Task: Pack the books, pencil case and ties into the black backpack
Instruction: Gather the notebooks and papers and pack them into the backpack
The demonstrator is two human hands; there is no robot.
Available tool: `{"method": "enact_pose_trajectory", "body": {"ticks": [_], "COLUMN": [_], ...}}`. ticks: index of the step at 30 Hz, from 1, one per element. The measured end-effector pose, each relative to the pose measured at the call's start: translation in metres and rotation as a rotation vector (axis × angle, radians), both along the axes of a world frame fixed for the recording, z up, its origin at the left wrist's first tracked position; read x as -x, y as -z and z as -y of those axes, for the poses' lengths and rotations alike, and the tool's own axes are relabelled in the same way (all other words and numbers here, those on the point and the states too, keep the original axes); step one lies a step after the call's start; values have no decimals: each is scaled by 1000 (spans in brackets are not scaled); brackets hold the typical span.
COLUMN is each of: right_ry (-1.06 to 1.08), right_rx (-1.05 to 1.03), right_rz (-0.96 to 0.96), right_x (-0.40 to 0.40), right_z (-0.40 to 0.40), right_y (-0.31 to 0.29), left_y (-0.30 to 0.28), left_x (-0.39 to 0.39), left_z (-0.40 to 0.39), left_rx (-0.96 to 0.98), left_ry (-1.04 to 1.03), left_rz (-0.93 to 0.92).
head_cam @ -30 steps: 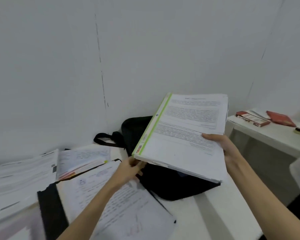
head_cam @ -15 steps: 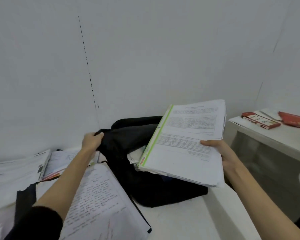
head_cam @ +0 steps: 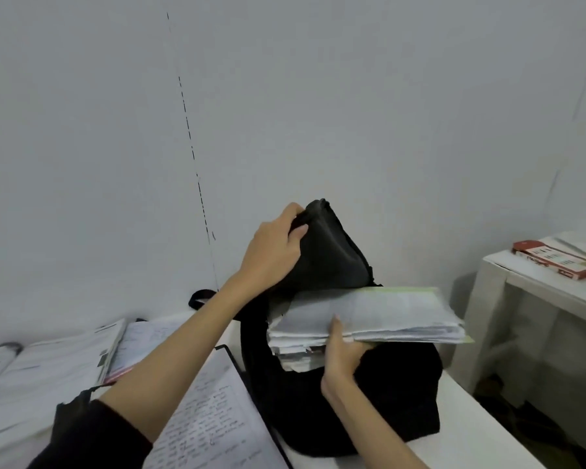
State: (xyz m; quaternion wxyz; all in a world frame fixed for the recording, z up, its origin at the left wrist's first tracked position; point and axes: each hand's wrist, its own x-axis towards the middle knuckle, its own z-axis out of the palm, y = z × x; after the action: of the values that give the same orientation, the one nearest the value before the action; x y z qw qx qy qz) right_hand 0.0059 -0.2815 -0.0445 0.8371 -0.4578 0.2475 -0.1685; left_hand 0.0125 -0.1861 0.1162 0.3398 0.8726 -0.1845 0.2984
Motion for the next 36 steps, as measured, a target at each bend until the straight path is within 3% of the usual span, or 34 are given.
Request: {"method": "enact_pose_trajectory", "body": {"ticks": [3, 6, 10, 13, 15, 19, 21, 23, 26, 31, 36], "right_ry": [-126, -406, -736, -912, -840, -215, 27, 74, 1, 7, -409], "right_rx": [-222, -425, -399, -93, 214, 1094, 1264, 1204, 963, 466, 85], "right_rz": [-112, -164, -231, -188, -122, -114, -202, -284, -376, -349, -199], "right_x": [-21, -26, -15, -3, -4, -19, -20, -21, -31, -27, -12], "right_z": [-26, -38, -30, -5, 21, 84, 109, 126, 137, 146, 132], "right_y": [-2, -2, -6, -22, -32, -26, -14, -1, 4, -7, -18], "left_y": [-8, -12, -7, -8, -9, -13, -12, -7, 0, -9, -16], "left_x": [-2, -2, -5, -9, -12, -17, -20, -21, -20, -10, -6], "left_z": [-10, -21, -31, -32, -29, -19, -12, -6, 0, 9, 12], "left_rx": [9, 3, 3, 12, 20, -64, -124, -155, -105, -93, -40], "left_ry": [15, 15, 23, 34, 30, -59, -97, -111, -60, 110, 166], "left_rz": [-28, -56, -68, -61, -66, -190, -314, -353, -232, -41, -16]}}
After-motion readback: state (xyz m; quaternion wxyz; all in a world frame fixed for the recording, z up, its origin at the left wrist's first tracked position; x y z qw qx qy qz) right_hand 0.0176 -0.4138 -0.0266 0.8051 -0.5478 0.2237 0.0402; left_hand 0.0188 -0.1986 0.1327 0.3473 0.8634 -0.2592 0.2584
